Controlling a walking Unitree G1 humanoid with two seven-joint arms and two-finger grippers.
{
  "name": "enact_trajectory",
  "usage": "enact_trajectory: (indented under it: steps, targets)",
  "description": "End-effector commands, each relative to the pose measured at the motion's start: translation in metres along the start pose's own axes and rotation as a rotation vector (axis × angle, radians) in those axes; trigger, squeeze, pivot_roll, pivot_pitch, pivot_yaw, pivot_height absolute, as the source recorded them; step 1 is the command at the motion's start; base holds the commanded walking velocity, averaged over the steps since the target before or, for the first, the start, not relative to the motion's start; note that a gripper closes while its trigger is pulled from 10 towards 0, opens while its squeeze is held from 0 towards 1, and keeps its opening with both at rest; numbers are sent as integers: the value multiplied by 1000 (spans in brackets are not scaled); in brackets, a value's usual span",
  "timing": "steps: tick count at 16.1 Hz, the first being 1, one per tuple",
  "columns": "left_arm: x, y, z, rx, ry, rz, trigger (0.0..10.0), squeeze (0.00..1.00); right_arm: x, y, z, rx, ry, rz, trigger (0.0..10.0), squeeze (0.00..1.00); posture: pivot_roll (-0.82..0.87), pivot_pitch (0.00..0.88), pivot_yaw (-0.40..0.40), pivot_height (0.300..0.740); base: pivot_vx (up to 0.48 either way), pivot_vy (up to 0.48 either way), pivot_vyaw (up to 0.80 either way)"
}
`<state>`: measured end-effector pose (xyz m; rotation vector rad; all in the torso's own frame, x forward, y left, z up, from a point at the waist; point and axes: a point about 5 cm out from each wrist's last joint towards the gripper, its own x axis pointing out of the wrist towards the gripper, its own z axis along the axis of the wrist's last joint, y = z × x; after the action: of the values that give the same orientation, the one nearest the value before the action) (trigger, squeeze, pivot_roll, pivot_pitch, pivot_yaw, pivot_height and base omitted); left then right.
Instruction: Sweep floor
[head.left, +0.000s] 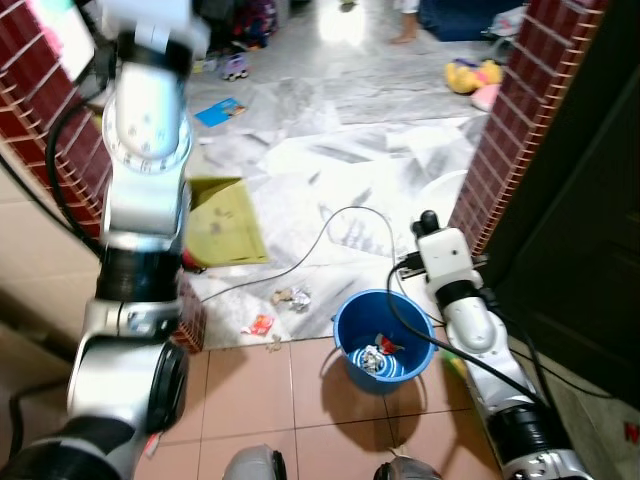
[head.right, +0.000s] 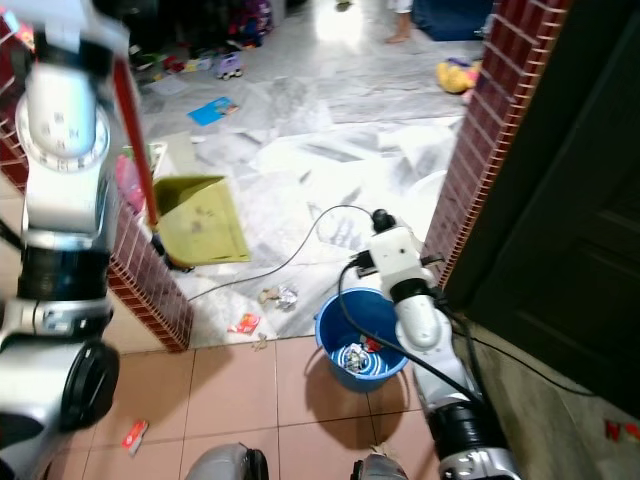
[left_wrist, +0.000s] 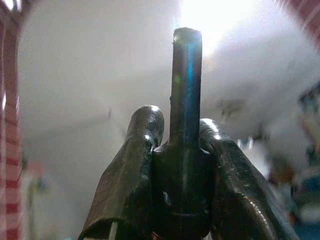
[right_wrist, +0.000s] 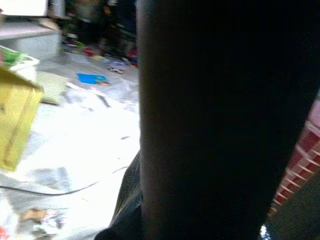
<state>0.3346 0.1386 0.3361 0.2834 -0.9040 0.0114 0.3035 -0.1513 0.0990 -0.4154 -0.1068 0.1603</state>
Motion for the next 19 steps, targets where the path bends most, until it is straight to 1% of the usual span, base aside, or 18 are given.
enact_trajectory:
  steps: [1, 2, 3, 5, 6, 7, 8, 10, 11, 12, 14, 15, 16, 18, 19]
  targets:
    - [-16, -4, -17, -8, 101, 9, 10000, 0, 9, -1, 12, -25, -52, 41, 10000, 0, -42, 0, 49, 740, 0, 0, 0]
    - [-23, -6, -22, -12, 140, 6, 10000, 0, 10, -2, 12, -23, -52, 49, 10000, 0, -37, 0, 46, 740, 0, 0, 0]
    - [-38, -11, -32, -21, 213, 11, 10000, 0, 12, -5, 13, -17, -48, 61, 10000, 0, -32, 0, 43, 740, 0, 0, 0]
    - [-56, -16, -41, -28, 278, 8, 10000, 0, 13, -6, 12, -17, -35, 90, 10000, 0, -26, 0, 38, 740, 0, 0, 0]
    - [-77, -23, -50, -26, 345, -5, 10000, 0, 14, -4, 10, -5, -17, 147, 10000, 0, -25, 0, 36, 740, 0, 0, 0]
    - [-93, -28, -58, -38, 406, -9, 10000, 0, 14, 0, 8, -10, -3, 194, 10000, 0, -28, 0, 33, 740, 0, 0, 0]
    - [-112, -34, -69, -28, 473, -23, 10000, 0, 12, 5, 6, -20, 10, 253, 10000, 0, -30, 0, 31, 740, 0, 0, 0]
    - [-138, -40, -81, -34, 558, -17, 10000, 0, 9, 10, 7, -8, 2, 323, 10000, 0, -38, 0, 28, 740, 0, 0, 0]
    - [-154, -42, -89, -31, 617, -1, 10000, 0, 7, 13, 9, 6, -8, 373, 10000, 0, -39, 0, 28, 740, 0, 0, 0]
    - [-180, -44, -100, -24, 710, 41, 10000, 0, 3, 19, 15, 57, -40, 463, 10000, 0, -39, 0, 25, 740, 0, 0, 0]
    - [-192, -46, -103, -27, 752, 50, 10000, 0, 0, 22, 21, 85, -75, 502, 10000, 0, -42, 0, 20, 740, 0, 0, 0]
    - [-202, -51, -105, -31, 793, 48, 10000, 0, 1, 25, 28, 131, -110, 538, 10000, 0, -41, 0, 24, 740, 0, 0, 0]
    - [-206, -54, -106, -31, 810, 41, 10000, 0, 2, 27, 34, 157, -128, 561, 10000, 0, -41, 0, 27, 740, 0, 0, 0]
    - [-209, -58, -109, -37, 816, 34, 10000, 0, 6, 29, 46, 171, -158, 614, 10000, 0, -42, 0, 31, 740, 0, 0, 0]
    - [-210, -58, -110, -30, 819, 28, 10000, 0, 6, 30, 49, 179, -162, 642, 10000, 0, -43, 0, 32, 740, 0, 0, 0]
